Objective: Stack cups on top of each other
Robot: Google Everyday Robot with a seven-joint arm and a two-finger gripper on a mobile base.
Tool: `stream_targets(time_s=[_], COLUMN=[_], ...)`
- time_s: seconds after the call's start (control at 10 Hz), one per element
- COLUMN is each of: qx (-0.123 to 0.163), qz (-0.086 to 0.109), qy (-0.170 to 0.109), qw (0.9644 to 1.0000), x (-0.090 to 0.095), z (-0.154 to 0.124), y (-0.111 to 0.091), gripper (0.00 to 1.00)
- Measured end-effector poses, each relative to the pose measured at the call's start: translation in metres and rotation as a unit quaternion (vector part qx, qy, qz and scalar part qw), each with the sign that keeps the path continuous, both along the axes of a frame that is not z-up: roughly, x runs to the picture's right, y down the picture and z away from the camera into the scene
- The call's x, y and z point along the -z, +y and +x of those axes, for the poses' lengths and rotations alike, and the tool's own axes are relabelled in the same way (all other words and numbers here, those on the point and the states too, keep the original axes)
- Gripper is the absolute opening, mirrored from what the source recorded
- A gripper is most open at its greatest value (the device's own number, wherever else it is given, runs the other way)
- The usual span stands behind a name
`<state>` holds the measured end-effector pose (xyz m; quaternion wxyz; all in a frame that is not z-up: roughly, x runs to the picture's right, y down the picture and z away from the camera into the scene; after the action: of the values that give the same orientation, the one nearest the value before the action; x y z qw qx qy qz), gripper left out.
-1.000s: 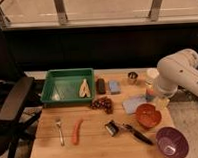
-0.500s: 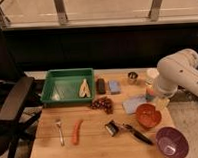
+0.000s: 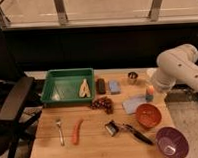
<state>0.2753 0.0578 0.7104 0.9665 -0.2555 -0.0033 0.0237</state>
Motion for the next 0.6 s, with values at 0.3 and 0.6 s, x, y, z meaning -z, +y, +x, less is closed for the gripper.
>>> stream_targets(time_s=[0.3, 0.6], qx=[-0.011, -0.017], qz=[0.013, 0.013], qy=[-0.021, -0.058], qw=[0.9996, 0.9981], x=[-0.049, -0.085], z=[-0.025, -0.059], y=[-0.062, -0.107], gripper=[0.65, 0.65])
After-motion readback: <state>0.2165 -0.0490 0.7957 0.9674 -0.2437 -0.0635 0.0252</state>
